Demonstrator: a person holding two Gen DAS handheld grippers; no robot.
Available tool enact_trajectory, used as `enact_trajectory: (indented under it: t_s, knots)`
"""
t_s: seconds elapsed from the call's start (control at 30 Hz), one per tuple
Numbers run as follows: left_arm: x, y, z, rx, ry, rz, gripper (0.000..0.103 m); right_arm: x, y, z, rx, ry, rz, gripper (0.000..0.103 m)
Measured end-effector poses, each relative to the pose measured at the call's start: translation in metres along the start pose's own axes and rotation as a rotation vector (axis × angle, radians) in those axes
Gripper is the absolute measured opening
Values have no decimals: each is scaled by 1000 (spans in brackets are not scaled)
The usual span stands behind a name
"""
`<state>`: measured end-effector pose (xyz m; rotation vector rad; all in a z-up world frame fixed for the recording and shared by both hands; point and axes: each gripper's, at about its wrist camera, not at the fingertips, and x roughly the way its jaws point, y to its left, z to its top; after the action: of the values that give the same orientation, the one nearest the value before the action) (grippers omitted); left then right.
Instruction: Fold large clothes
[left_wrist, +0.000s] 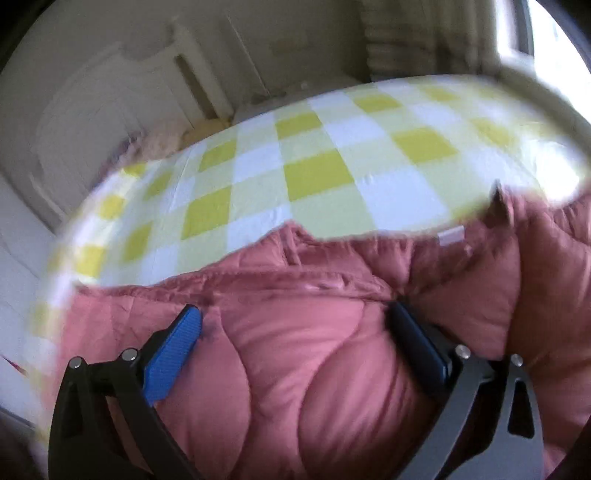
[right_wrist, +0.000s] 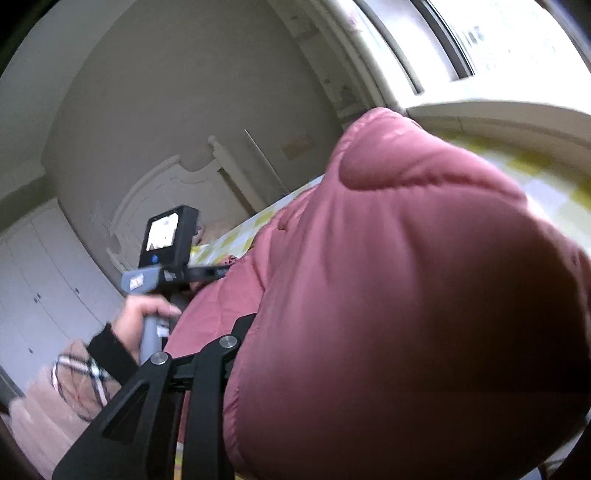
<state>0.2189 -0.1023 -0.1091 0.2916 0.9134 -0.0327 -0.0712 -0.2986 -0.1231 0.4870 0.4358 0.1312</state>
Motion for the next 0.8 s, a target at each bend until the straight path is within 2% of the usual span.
enact_trajectory:
  t_s: [0.03, 0.23, 0.37, 0.43, 0.5, 0.57, 0.7, 0.8]
  knots:
    - [1, 3, 1, -7, 14, -12, 101, -1, 1, -1, -9, -2, 0, 35]
    - [-4, 4, -6, 5, -26, 14, 101, -8, 10, -5, -29, -9, -15, 35]
    - [-13, 9, -10, -23, -51, -27, 99, -11, 18, -5, -49, -7, -39, 35]
    - [-38, 18, -16, -59, -103, -63, 96, -13, 23, -7, -58, -5, -52, 35]
    - [-74, 26, -30, -65, -181, -105, 97, -14, 25, -6, -55, -5, -58, 35]
    - [-102, 29, -54, -22, -206, -82, 98, -13, 27, -5, -57, -8, -67, 35]
    - [-105, 11, -104, 69, -167, -68, 98, -14, 36, -7, -78, -16, -85, 35]
    - [-103, -13, -137, 125, -290, 58, 99, -9, 48, -4, -130, -24, -113, 35]
